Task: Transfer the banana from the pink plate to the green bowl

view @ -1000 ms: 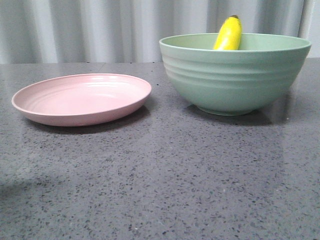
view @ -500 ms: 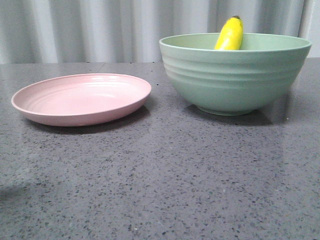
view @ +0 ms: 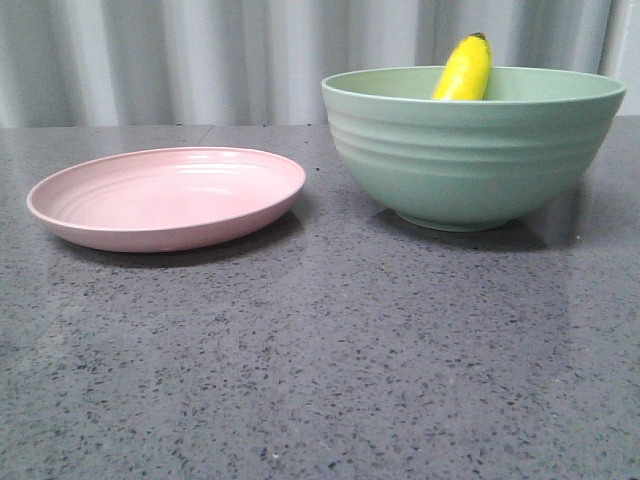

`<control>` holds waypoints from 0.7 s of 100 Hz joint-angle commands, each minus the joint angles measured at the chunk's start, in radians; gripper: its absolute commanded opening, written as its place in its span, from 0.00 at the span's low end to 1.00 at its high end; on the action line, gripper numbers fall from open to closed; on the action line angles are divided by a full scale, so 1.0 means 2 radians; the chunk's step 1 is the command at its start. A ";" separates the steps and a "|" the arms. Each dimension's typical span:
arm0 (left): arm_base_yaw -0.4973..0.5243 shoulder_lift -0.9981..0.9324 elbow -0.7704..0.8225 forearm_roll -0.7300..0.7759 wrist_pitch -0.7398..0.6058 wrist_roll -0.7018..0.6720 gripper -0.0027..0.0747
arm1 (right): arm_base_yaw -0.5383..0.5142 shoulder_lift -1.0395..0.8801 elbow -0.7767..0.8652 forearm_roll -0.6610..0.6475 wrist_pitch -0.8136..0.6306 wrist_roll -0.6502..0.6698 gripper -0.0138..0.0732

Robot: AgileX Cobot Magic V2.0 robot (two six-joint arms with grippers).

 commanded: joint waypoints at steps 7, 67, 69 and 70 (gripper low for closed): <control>0.080 -0.054 0.040 0.000 -0.132 0.000 0.01 | 0.000 0.003 -0.011 -0.001 -0.035 -0.005 0.07; 0.315 -0.237 0.070 0.026 0.138 -0.001 0.01 | 0.000 0.004 -0.011 -0.001 -0.035 -0.005 0.07; 0.315 -0.237 0.070 0.027 0.138 -0.001 0.01 | 0.000 0.004 -0.011 -0.001 -0.035 -0.005 0.07; 0.315 -0.237 0.070 0.027 0.138 -0.001 0.01 | 0.000 0.004 -0.011 -0.001 -0.035 -0.005 0.07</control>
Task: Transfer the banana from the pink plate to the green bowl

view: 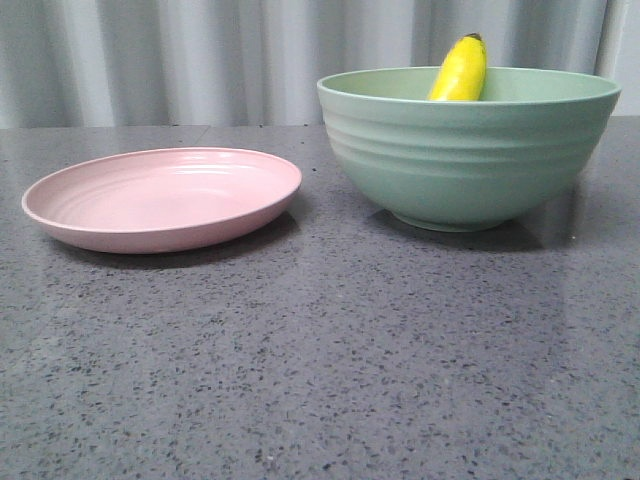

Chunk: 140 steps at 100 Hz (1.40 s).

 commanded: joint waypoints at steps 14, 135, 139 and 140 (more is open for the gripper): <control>0.001 -0.016 0.012 0.001 -0.015 -0.001 0.01 | 0.000 0.005 -0.011 -0.001 -0.036 -0.005 0.07; 0.001 -0.016 0.012 0.001 -0.015 -0.001 0.01 | -0.031 0.003 0.234 -0.114 -0.478 0.041 0.07; 0.001 -0.016 0.012 0.001 -0.015 -0.001 0.01 | -0.044 0.000 0.232 -0.134 -0.431 0.062 0.07; 0.001 -0.016 0.012 0.001 -0.015 -0.001 0.01 | -0.050 -0.001 0.232 -0.139 -0.425 0.062 0.07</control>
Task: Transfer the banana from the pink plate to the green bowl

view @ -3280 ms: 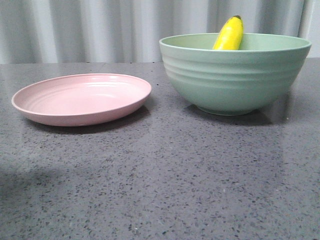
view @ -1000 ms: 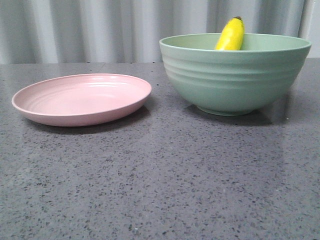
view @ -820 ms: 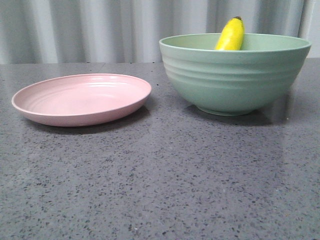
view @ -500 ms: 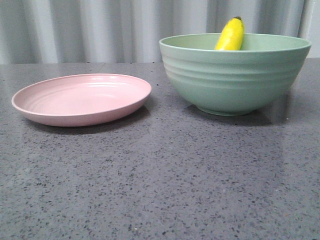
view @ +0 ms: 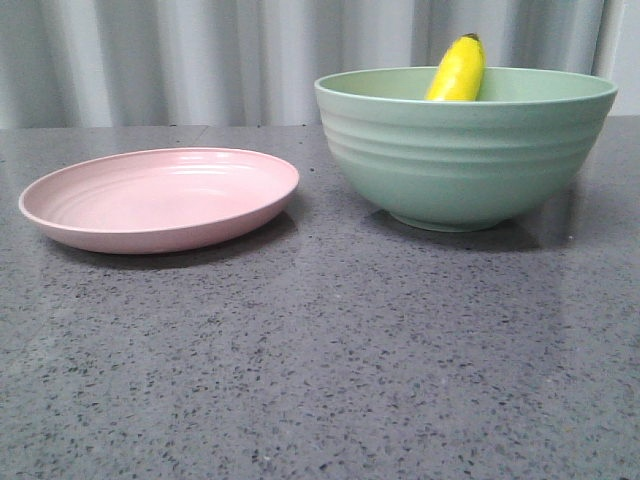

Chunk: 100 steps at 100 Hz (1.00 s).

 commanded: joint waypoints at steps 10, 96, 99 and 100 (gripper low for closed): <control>0.001 -0.016 0.012 -0.001 -0.018 -0.001 0.01 | -0.062 -0.006 0.013 -0.072 0.015 0.066 0.07; 0.001 -0.016 0.012 -0.001 -0.018 -0.001 0.01 | -0.095 -0.048 0.014 -0.022 0.256 0.020 0.07; 0.001 -0.016 0.012 -0.001 -0.018 -0.001 0.01 | -0.095 -0.048 0.014 -0.022 0.256 0.020 0.07; 0.001 -0.016 0.012 -0.001 -0.018 -0.001 0.01 | -0.095 -0.048 0.014 -0.022 0.256 0.020 0.07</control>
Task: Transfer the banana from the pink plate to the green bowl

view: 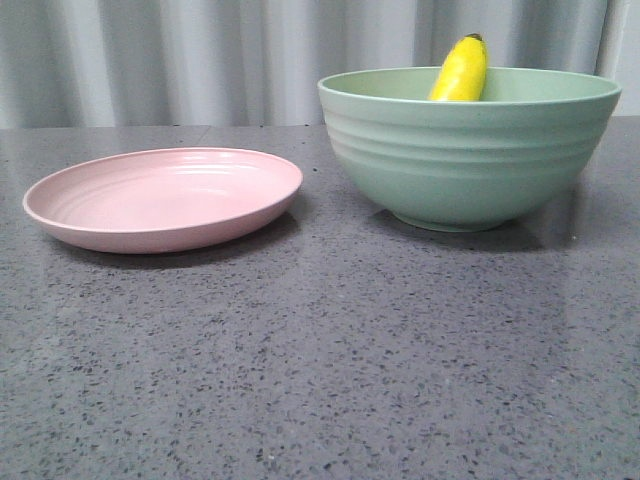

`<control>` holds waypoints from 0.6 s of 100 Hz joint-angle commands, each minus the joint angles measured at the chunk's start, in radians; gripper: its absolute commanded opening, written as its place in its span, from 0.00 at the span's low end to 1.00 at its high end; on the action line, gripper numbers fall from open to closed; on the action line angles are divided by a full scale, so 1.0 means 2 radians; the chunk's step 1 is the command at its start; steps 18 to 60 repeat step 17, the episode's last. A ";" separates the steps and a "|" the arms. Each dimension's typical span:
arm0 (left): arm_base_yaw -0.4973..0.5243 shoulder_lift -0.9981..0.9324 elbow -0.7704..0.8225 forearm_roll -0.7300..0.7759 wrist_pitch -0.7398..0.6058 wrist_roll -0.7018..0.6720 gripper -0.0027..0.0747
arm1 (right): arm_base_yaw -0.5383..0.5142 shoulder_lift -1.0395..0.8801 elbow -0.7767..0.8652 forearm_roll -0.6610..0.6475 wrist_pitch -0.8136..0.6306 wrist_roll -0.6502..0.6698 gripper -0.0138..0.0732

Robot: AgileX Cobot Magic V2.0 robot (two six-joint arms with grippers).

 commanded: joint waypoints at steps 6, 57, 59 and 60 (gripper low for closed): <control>0.001 -0.016 0.012 -0.001 -0.018 -0.001 0.01 | -0.002 -0.010 0.014 0.001 -0.011 -0.006 0.07; 0.001 -0.016 0.012 -0.001 -0.018 -0.001 0.01 | -0.002 -0.010 0.014 0.001 -0.011 -0.006 0.07; 0.001 -0.016 0.012 -0.001 -0.018 -0.001 0.01 | -0.002 -0.010 0.014 0.001 -0.011 -0.006 0.07; 0.001 -0.016 0.012 -0.001 -0.018 -0.001 0.01 | -0.002 -0.010 0.014 0.001 -0.011 -0.006 0.07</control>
